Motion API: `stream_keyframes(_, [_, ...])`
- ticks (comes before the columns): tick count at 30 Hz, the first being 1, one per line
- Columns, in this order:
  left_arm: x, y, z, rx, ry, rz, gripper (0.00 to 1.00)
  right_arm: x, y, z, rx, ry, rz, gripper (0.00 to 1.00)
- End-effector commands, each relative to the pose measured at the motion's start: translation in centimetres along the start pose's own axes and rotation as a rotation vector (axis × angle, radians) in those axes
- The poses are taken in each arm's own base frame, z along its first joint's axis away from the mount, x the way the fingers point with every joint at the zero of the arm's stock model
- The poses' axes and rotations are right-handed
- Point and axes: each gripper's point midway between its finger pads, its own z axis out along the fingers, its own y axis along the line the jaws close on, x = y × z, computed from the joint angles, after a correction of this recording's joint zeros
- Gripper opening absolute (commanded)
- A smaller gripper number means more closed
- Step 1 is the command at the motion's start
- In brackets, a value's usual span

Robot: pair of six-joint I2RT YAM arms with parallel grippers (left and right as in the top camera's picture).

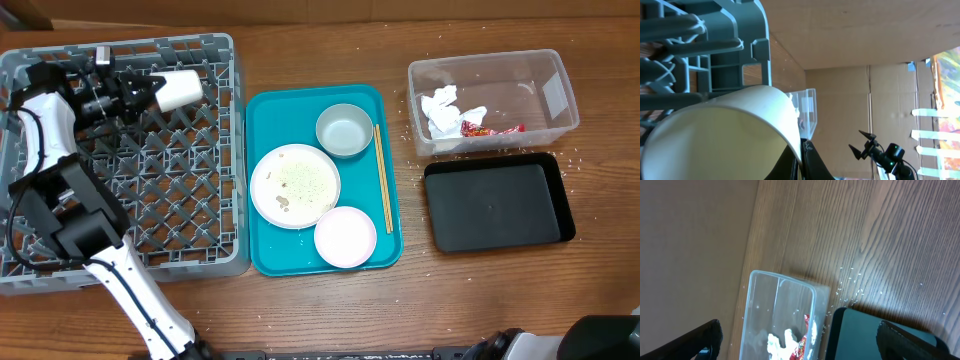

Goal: Sort waste into correct bins and load items into the dishwasher
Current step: 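Lower the cup upright into the rack and open the left gripper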

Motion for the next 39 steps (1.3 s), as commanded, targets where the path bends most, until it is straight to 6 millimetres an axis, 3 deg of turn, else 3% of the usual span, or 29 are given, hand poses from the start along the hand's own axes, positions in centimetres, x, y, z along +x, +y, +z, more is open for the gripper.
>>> stream_keyframes(1, [0.3,2.1,0.1,-0.088,0.004,-0.069,0.04,-0.7,0.8,-1.7,-0.032,-0.042,-0.001,1.0])
stream_keyframes(5, [0.5,5.0,-0.6,-0.259,-0.01,-0.167,0.04,-0.7,0.8,-1.7,-0.032,-0.043,-0.001,1.0])
stream_keyframes(10, [0.5,5.4,-0.9,-0.281,-0.013,-0.18,0.05,-0.7,0.8,-1.7,-0.032,-0.042,-0.001,1.0])
stream_keyframes(19, [1.9,8.3,-2.1,-0.474,-0.009,-0.299,0.16,-0.7,0.8,-1.7,-0.032,-0.042,-0.001,1.0])
stream_keyframes(25, [2.4,9.6,-3.3,-0.598,-0.022,-0.365,0.15,-0.7,0.8,-1.7,-0.032,-0.042,-0.001,1.0])
stream_keyframes(30, [2.6,9.8,-5.1,-0.744,-0.032,-0.395,0.18,-0.7,0.8,-1.7,-0.032,-0.042,-0.001,1.0])
stream_keyframes(37, [2.8,8.9,-8.4,-0.974,-0.062,-0.432,0.37,-0.7,0.8,-1.7,-0.032,-0.042,-0.001,1.0])
stream_keyframes(39, [2.7,8.5,-9.2,-1.017,-0.071,-0.428,0.38,-0.7,0.8,-1.7,-0.032,-0.042,-0.001,1.0])
